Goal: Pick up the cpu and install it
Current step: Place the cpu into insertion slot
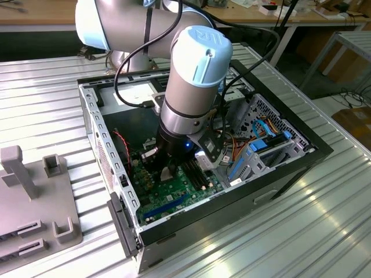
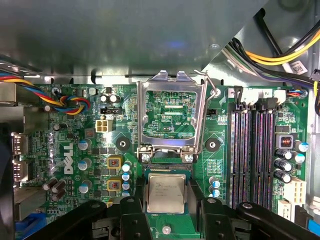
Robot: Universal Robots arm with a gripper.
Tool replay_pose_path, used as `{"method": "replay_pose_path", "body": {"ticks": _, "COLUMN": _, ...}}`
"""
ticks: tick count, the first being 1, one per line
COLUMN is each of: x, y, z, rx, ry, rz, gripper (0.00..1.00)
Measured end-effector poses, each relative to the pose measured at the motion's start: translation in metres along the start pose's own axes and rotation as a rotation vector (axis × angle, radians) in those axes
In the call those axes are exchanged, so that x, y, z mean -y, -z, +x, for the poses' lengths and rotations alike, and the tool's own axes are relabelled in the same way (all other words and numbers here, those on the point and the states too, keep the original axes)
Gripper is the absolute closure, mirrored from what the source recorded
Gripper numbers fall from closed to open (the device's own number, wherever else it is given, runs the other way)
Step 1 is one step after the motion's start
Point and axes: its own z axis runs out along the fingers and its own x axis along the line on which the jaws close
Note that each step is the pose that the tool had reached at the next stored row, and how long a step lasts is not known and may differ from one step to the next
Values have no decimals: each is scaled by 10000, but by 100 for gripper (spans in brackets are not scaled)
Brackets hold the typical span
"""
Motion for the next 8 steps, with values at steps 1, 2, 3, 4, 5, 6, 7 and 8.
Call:
{"method": "replay_pose_path", "body": {"ticks": 1, "x": 0, "y": 0, "z": 0, "rx": 0, "ry": 3, "rz": 1, "gripper": 56}}
{"method": "replay_pose_path", "body": {"ticks": 2, "x": 0, "y": 0, "z": 0, "rx": -1, "ry": 9, "rz": 1, "gripper": 56}}
{"method": "replay_pose_path", "body": {"ticks": 3, "x": 1, "y": 0, "z": -1, "rx": -1, "ry": 18, "rz": 3, "gripper": 56}}
{"method": "replay_pose_path", "body": {"ticks": 4, "x": 1, "y": 0, "z": -1, "rx": -3, "ry": 36, "rz": 5, "gripper": 56}}
{"method": "replay_pose_path", "body": {"ticks": 5, "x": 1, "y": -2, "z": -1, "rx": -2, "ry": 50, "rz": 4, "gripper": 56}}
{"method": "replay_pose_path", "body": {"ticks": 6, "x": 0, "y": -5, "z": -2, "rx": -2, "ry": 91, "rz": 4, "gripper": 56}}
{"method": "replay_pose_path", "body": {"ticks": 7, "x": 1, "y": -8, "z": -3, "rx": -3, "ry": 141, "rz": 6, "gripper": 56}}
{"method": "replay_pose_path", "body": {"ticks": 8, "x": 1, "y": -10, "z": -4, "rx": -3, "ry": 160, "rz": 7, "gripper": 56}}
